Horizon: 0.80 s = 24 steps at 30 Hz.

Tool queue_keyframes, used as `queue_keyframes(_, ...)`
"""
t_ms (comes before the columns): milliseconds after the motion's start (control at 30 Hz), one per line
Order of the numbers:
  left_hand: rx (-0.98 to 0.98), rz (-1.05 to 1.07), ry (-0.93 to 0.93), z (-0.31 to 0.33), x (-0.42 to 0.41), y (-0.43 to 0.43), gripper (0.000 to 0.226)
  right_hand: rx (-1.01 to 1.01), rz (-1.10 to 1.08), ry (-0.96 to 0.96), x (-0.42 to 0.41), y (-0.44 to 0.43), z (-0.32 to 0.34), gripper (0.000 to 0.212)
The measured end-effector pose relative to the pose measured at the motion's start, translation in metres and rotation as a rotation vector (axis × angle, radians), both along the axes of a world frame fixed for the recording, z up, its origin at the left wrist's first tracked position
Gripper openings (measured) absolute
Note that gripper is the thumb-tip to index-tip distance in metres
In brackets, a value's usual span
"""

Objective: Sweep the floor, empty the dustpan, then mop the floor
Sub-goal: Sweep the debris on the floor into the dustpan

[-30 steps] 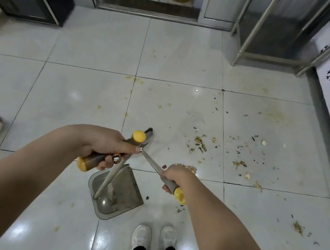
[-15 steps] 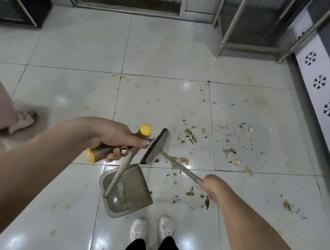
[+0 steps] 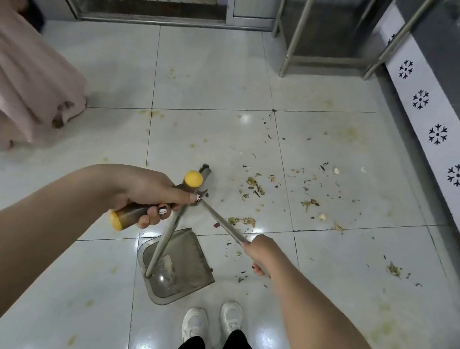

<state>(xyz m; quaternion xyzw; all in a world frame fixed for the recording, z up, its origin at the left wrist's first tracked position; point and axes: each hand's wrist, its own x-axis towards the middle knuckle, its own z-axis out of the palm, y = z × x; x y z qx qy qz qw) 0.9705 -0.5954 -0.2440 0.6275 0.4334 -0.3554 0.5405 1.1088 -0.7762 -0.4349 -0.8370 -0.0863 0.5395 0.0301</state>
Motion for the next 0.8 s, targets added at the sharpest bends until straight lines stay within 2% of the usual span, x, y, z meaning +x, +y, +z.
queue_keyframes(167, 0.006, -0.033, 0.024, -0.002, 0.003, 0.003, 0.038, -0.025, 0.204, -0.096, -0.009, 0.02, -0.011, 0.023)
queue_keyframes(267, 0.009, -0.079, 0.034, -0.004, 0.005, -0.003, 0.038, -0.072, 0.237, -0.165, -0.001, -0.001, -0.013, 0.022)
queue_keyframes(433, 0.013, -0.037, 0.029, -0.007, 0.001, -0.009, 0.038, -0.181, 0.233, -0.243, 0.025, -0.051, -0.008, 0.015)
queue_keyframes(667, 0.033, -0.075, 0.013, 0.002, -0.014, -0.013, 0.039, -0.235, 0.147, -0.331, 0.05, -0.091, 0.019, 0.038)
queue_keyframes(800, 0.037, -0.09, 0.01, 0.005, -0.022, -0.014, 0.038, -0.225, 0.093, -0.297, 0.045, -0.099, 0.03, 0.046)
